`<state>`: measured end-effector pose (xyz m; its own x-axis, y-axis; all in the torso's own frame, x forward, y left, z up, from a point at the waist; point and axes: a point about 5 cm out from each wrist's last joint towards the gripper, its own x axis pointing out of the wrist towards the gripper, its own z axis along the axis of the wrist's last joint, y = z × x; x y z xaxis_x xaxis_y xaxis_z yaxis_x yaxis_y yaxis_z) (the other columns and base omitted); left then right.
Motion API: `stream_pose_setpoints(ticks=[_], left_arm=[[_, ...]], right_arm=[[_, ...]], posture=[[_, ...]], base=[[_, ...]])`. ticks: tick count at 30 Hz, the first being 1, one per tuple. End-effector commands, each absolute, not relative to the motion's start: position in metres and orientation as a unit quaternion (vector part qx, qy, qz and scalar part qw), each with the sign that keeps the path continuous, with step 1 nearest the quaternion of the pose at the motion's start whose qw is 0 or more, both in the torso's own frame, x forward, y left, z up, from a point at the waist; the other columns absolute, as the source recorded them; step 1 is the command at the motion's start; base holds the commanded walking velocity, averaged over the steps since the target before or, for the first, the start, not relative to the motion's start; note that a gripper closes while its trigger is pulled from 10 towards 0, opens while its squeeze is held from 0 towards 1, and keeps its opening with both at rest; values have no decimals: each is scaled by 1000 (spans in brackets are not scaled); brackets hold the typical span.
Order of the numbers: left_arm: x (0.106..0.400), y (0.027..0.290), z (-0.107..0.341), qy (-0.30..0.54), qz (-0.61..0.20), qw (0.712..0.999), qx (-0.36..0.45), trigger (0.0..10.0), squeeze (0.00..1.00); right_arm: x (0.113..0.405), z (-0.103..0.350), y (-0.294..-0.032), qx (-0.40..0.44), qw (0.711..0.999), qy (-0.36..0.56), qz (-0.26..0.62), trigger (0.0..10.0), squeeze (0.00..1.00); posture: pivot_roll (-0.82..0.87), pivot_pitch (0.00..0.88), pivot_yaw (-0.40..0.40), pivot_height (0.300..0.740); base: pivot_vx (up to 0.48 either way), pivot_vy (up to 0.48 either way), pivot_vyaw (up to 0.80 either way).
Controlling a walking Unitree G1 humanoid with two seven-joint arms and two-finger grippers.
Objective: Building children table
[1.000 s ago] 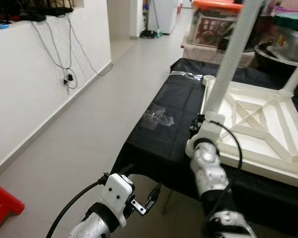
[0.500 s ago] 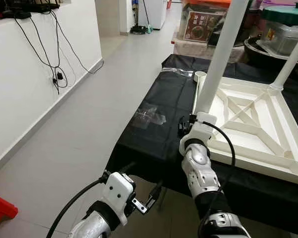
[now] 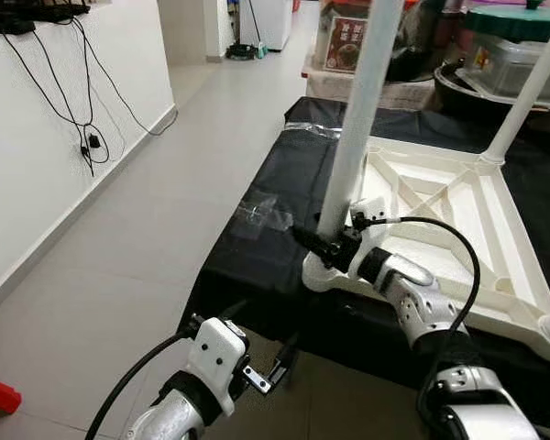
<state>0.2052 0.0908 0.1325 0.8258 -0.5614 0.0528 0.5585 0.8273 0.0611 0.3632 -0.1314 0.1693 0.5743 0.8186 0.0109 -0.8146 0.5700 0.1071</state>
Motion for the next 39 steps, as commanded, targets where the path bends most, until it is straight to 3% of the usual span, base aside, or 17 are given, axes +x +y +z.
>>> stream_pose_setpoints(ticks=[1, 3, 7, 8, 15, 18, 19, 20, 22, 23, 25, 27, 28, 29, 31, 33, 39], left_arm=[[205, 91, 129, -26, -291, 956, 22, 10000, 0], [204, 91, 129, -26, -291, 956, 21, 10000, 0], [204, 90, 129, -26, -291, 956, 21, 10000, 0], [204, 90, 129, -25, -291, 956, 21, 10000, 0], [204, 90, 129, -25, -291, 956, 19, 10000, 0], [204, 89, 129, -25, -291, 956, 19, 10000, 0], [204, 89, 129, -25, -291, 956, 19, 10000, 0], [205, 89, 129, -25, -291, 956, 19, 10000, 0], [205, 89, 129, -25, -291, 956, 19, 10000, 0], [205, 90, 128, -25, -291, 956, 19, 10000, 0], [205, 90, 128, -25, -291, 956, 19, 10000, 0], [205, 90, 128, -24, -293, 956, 20, 10000, 0], [205, 90, 128, -24, -293, 956, 20, 10000, 0], [205, 90, 127, -24, -295, 955, 20, 10000, 0], [205, 90, 127, -23, -296, 955, 20, 10000, 0], [205, 90, 127, -23, -297, 954, 21, 10000, 0], [205, 89, 126, -23, -296, 955, 22, 10000, 0]], right_arm=[[358, 163, -116, 45, 849, 45, 525, 10000, 0], [358, 164, -110, 5, 817, 66, 573, 10000, 0], [358, 165, -107, -11, 804, 73, 590, 10000, 0], [359, 167, -104, -27, 795, 77, 601, 510, 0], [363, 172, -100, -55, 802, 55, 592, 0, 0], [373, 175, -103, -70, 860, 26, 505, 0, 0], [373, 175, -103, -70, 860, 26, 505, 0, 0], [380, 176, -107, -58, 899, 19, 434, 0, 0], [380, 176, -107, -58, 899, 19, 434, 0, 0], [389, 173, -122, -27, 957, 18, 289, 0, 0], [389, 173, -122, -27, 957, 18, 289, 0, 0], [385, 156, -157, 43, 999, 30, 8, 0, 0], [385, 156, -157, 43, 999, 30, 8, 0, 0], [373, 148, -166, 63, 993, 31, -96, 0, 0], [364, 144, -170, 72, 986, 30, -150, 0, 0], [350, 139, -156, 100, 973, 25, -206, 0, 0], [348, 138, -137, 125, 970, 23, -208, 0, 0]], posture=[[100, 82, -59, 740], [103, 83, -61, 740], [104, 82, -62, 740], [105, 84, -63, 740], [103, 84, -64, 740], [99, 84, -66, 740], [99, 84, -66, 740], [96, 83, -65, 740], [96, 83, -65, 740], [92, 79, -64, 740], [92, 79, -64, 740], [85, 74, -57, 740], [85, 74, -57, 740], [85, 72, -57, 740], [85, 72, -57, 740], [89, 65, -61, 740], [92, 61, -66, 740]], base=[[0, 0, 0], [0, 0, 0], [0, 0, 0], [0, 0, 0], [0, 0, 0], [0, 0, 0], [0, 0, 0], [0, 0, 0], [0, 0, 0], [0, 0, 0], [0, 0, 0], [0, 0, 0], [0, 0, 0], [0, 0, 0], [0, 0, 0], [0, 0, 0], [0, 0, 0]])
